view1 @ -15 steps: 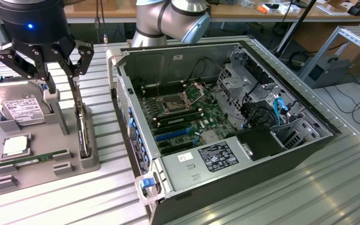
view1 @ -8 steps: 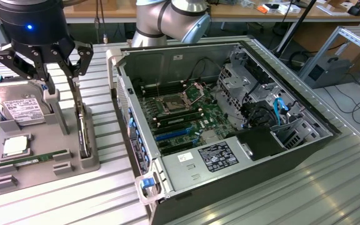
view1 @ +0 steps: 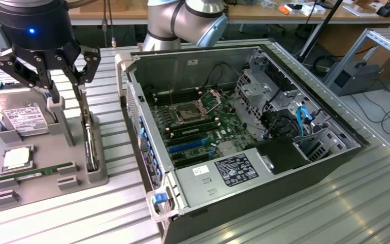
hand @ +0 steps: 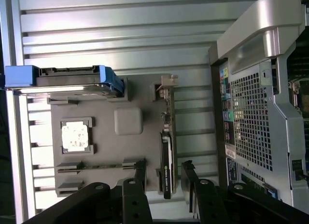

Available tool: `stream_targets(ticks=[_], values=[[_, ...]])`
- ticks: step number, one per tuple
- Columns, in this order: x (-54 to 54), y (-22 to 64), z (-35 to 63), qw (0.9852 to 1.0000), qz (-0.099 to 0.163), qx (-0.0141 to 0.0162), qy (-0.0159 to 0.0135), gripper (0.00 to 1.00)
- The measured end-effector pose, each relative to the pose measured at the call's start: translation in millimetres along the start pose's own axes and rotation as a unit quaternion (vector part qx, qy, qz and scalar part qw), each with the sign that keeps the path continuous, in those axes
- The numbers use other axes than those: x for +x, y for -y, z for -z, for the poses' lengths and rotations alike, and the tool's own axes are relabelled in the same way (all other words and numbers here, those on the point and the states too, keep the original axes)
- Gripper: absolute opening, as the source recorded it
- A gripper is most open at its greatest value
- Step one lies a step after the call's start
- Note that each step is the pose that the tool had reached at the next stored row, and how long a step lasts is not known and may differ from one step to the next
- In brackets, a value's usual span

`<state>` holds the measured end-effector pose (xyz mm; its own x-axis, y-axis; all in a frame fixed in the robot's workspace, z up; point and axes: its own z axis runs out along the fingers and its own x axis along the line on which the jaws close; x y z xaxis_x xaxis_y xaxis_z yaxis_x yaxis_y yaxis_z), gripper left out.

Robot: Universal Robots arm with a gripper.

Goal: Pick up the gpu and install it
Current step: 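Pick up the gpu and move the gpu toward the slot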

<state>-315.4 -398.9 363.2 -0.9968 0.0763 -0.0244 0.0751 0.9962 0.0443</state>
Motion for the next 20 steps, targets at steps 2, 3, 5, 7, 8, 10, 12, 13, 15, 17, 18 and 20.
stream_targets(ticks=[2, 3, 5, 7, 8, 10, 12, 13, 15, 17, 18, 20], values=[[0.0, 0.0, -0.6, 1.0000, 0.000, 0.0000, 0.0000, 0.42], [0.1, 0.1, -0.9, 1.0000, 0.000, 0.0000, 0.0000, 0.42], [0.1, 0.1, -1.3, 1.0000, 0.000, 0.0000, 0.0000, 0.42], [0.2, 0.1, -1.5, 1.0000, 0.000, 0.0000, 0.0000, 0.42], [0.2, 0.1, -1.8, 1.0000, 0.000, 0.0000, 0.0000, 0.42], [0.2, 0.1, -2.3, 1.0000, 0.000, 0.0000, 0.0000, 0.42], [0.2, 0.1, -2.6, 1.0000, 0.000, 0.0000, 0.0000, 0.42], [0.2, 0.2, -2.8, 1.0000, 0.000, 0.0000, 0.0000, 0.42], [0.3, 0.2, -3.4, 1.0000, 0.000, 0.0000, 0.0000, 0.42], [0.3, 0.2, -3.8, 1.0000, 0.000, 0.0000, 0.0000, 0.42], [0.3, 0.2, -4.0, 1.0000, 0.000, 0.0000, 0.0000, 0.42], [0.4, 0.2, -4.6, 1.0000, 0.000, 0.0000, 0.0000, 0.42]])
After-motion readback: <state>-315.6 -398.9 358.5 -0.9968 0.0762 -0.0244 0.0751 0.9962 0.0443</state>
